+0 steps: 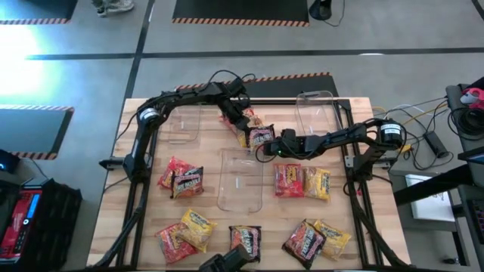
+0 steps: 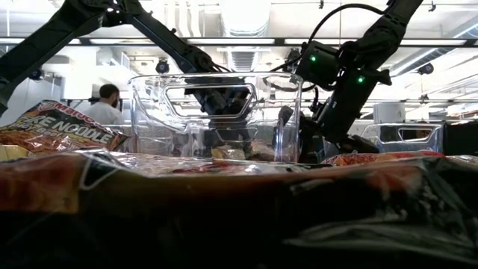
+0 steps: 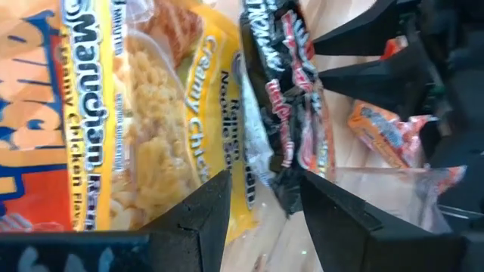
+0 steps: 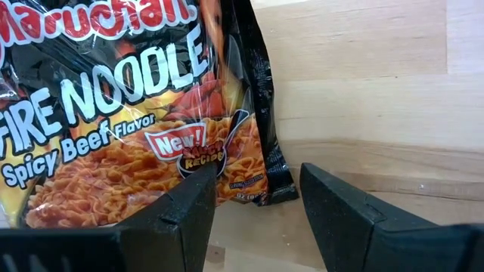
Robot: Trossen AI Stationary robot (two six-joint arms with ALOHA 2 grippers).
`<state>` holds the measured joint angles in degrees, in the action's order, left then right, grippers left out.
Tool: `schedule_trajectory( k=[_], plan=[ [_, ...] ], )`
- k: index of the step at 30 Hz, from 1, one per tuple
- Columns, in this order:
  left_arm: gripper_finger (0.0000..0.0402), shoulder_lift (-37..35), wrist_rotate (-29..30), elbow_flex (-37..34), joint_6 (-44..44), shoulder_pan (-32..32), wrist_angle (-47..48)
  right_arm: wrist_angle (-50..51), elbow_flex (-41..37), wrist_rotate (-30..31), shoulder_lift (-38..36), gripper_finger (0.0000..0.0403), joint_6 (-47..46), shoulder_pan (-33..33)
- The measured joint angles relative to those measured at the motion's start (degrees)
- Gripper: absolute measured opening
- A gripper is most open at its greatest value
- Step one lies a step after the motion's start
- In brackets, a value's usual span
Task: Sort Maruchan noodles
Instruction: Put the black noodle pack into the top right transparent bin
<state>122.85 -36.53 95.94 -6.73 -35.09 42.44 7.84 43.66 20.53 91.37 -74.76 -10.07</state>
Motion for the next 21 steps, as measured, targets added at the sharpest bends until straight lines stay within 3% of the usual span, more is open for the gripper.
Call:
schedule_trajectory(
  k=[9, 15, 21],
  plan=[
    [0.0144, 0.7, -0.8, 0.0, -5.3, 0.4, -0.8, 0.0, 0.0, 0.0, 0.0, 0.0182, 0.5, 0.0],
    [0.0144, 0.8, -5.5, 0.0, -6.2, 0.9, -2.6, 0.2, 0.0, 0.0, 0.0, 0.0182, 0.5, 0.0],
    [0.0144, 0.8, -3.4, 0.0, -7.9, 1.5, -4.7, 0.0, 0.0, 0.0, -0.1, 0.0182, 0.5, 0.0]
  ],
)
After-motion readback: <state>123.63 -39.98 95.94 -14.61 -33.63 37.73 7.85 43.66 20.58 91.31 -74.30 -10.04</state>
